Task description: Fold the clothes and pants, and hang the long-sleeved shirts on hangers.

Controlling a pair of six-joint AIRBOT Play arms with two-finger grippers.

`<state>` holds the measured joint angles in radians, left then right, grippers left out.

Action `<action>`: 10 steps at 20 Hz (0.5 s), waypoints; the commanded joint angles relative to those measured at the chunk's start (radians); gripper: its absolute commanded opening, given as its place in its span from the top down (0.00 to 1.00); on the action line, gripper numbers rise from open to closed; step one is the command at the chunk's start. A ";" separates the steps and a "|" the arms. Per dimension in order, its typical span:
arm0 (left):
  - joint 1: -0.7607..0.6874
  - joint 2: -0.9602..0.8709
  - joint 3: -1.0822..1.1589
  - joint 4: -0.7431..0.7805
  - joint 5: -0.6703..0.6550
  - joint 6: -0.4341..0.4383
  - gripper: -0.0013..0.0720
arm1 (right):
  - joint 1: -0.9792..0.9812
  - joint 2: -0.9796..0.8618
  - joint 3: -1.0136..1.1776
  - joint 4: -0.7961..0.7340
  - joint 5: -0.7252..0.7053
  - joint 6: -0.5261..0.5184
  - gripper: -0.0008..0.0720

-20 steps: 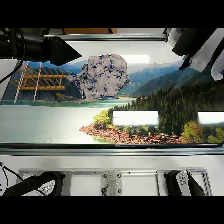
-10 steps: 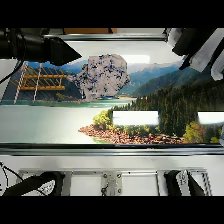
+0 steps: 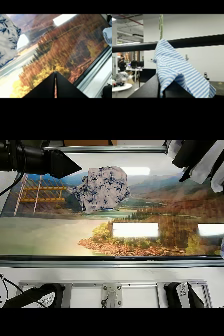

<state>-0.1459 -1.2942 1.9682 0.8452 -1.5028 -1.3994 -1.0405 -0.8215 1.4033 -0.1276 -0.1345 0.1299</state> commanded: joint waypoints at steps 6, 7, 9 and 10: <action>0.000 0.000 0.000 0.000 -0.021 0.000 0.97 | -0.031 -0.034 -0.002 0.000 0.000 -0.003 0.98; -0.001 0.000 0.000 0.000 -0.024 0.000 0.97 | -0.035 -0.040 -0.002 0.001 0.000 -0.003 0.98; -0.001 0.000 0.000 0.000 -0.026 0.000 0.97 | -0.048 -0.052 -0.002 0.011 0.000 -0.003 0.98; -0.001 0.000 0.000 0.000 -0.026 0.000 0.97 | -0.060 -0.059 -0.002 0.032 0.000 -0.003 0.98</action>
<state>-0.1459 -1.2942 1.9682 0.8452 -1.5223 -1.3975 -1.0824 -0.8639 1.4021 -0.1192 -0.1322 0.1265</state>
